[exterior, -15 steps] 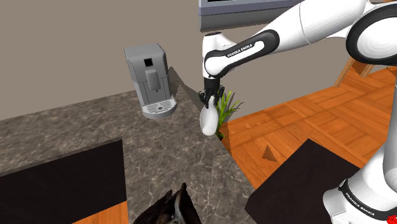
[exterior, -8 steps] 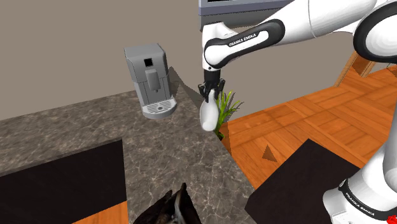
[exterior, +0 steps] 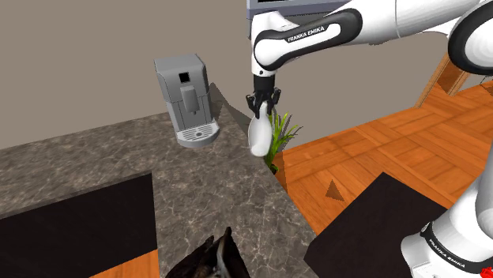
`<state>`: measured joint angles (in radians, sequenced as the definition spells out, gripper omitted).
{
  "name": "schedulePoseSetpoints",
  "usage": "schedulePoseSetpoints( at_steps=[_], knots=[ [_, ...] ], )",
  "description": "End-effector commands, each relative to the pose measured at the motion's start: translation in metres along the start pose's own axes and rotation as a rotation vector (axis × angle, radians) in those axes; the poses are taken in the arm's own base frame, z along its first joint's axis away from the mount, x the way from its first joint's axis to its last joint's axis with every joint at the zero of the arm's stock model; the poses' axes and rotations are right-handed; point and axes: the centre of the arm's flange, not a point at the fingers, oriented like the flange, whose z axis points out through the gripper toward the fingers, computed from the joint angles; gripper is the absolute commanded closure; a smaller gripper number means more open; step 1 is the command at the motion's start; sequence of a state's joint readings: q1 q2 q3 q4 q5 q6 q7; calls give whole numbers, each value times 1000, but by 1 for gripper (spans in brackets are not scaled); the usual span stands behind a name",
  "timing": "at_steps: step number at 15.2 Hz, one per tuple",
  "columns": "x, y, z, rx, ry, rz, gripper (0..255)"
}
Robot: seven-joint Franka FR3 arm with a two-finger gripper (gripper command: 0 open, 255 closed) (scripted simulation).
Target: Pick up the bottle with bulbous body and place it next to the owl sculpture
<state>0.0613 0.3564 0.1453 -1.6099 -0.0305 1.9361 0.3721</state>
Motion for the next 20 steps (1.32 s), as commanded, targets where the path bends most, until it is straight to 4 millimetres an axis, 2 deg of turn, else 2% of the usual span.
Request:
schedulePoseSetpoints(
  at_steps=[1, 20],
  knots=[
    [0, -1, -11, 0, 0, 0, 255],
    [-3, -2, -111, 0, 0, 0, 255]
  ],
)
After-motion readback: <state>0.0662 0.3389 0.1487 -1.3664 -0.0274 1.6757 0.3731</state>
